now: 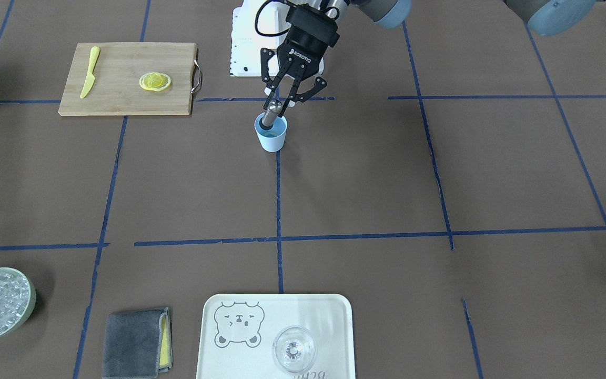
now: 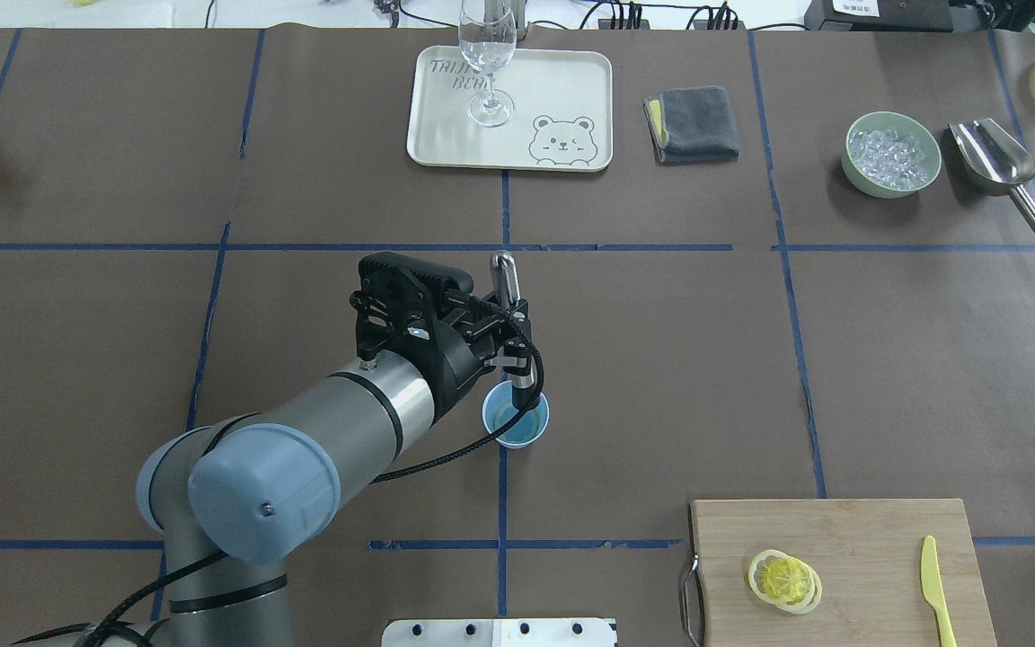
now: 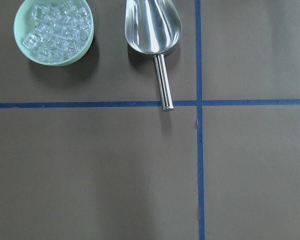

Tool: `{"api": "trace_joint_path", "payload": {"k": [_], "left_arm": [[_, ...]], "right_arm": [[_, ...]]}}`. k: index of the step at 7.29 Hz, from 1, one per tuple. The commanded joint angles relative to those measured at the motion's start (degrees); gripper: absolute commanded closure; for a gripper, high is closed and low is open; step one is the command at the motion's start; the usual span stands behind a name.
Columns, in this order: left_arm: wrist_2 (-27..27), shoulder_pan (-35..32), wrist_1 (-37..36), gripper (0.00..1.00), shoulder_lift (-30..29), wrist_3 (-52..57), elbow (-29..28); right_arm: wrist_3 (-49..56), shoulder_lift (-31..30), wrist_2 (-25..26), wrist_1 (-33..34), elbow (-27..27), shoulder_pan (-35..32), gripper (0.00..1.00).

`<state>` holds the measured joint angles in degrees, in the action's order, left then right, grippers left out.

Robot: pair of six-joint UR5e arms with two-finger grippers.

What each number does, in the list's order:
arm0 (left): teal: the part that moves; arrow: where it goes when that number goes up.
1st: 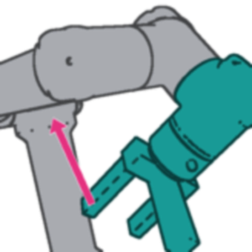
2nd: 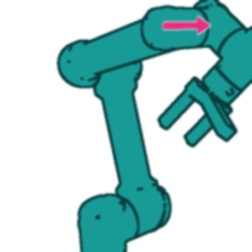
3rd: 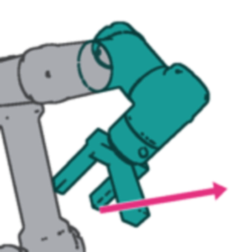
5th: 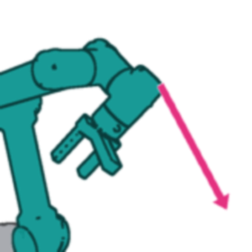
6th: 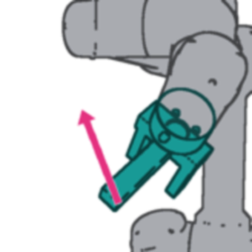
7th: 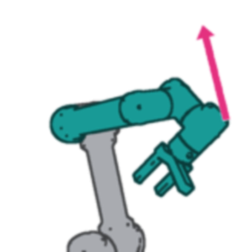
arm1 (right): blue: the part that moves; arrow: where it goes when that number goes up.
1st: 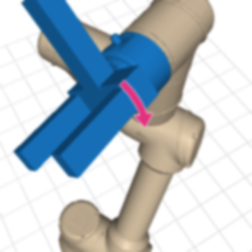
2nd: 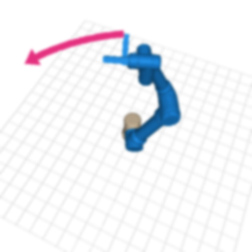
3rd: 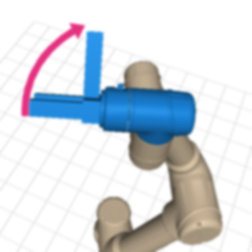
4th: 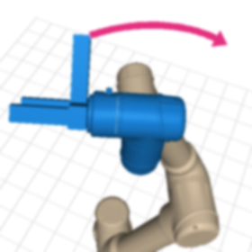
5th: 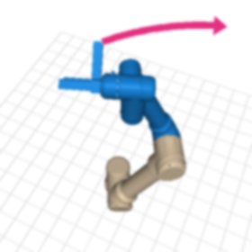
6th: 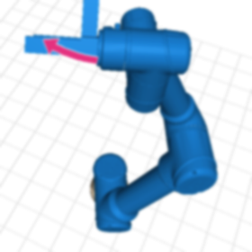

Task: Squeeze lemon into cup
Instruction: 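Raise the muddler out of the cup with the left gripper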

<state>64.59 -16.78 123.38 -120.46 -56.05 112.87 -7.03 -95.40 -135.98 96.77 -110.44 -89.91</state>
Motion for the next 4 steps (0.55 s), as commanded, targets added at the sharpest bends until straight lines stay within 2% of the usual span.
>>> {"api": "trace_joint_path", "payload": {"k": [1, 2, 4], "left_arm": [[7.7, -6.8, -0.1, 1.00, 1.5, 3.2, 3.4], [15.1, -11.6, -2.0, 1.00, 3.6, 3.2, 3.4], [33.8, -20.7, -8.2, 1.00, 9.5, 3.1, 2.8]], "right_arm": [[0.2, -0.2, -0.2, 0.0, 0.0, -0.3, 0.00], [0.1, -0.3, -0.2, 0.0, 0.2, -0.4, 0.00], [0.1, 0.2, -0.2, -0.3, 0.6, -0.4, 0.00]]}}
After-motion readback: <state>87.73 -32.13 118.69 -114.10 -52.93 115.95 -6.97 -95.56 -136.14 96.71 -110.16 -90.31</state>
